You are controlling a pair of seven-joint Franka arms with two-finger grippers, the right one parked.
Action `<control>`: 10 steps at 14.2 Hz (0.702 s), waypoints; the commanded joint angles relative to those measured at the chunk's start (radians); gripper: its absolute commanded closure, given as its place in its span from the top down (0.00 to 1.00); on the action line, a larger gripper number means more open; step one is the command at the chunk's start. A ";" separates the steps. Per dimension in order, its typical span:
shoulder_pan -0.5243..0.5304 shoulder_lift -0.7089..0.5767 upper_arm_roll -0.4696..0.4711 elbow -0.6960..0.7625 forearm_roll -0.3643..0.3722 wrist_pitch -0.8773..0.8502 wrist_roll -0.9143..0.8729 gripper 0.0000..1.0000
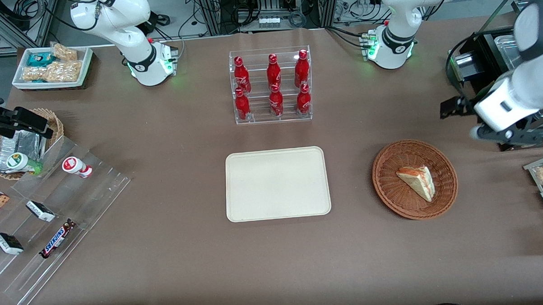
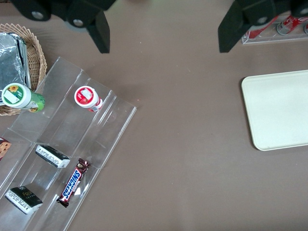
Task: Place sandwich from basket to tray
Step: 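Move the open left gripper above the sandwich in the wicker basket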
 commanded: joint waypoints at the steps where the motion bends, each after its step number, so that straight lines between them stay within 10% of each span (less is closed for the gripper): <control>1: 0.003 -0.030 -0.007 -0.189 0.011 0.177 -0.064 1.00; 6: 0.017 -0.021 -0.004 -0.426 0.024 0.533 -0.115 1.00; 10: 0.043 0.031 -0.005 -0.489 0.024 0.716 -0.485 1.00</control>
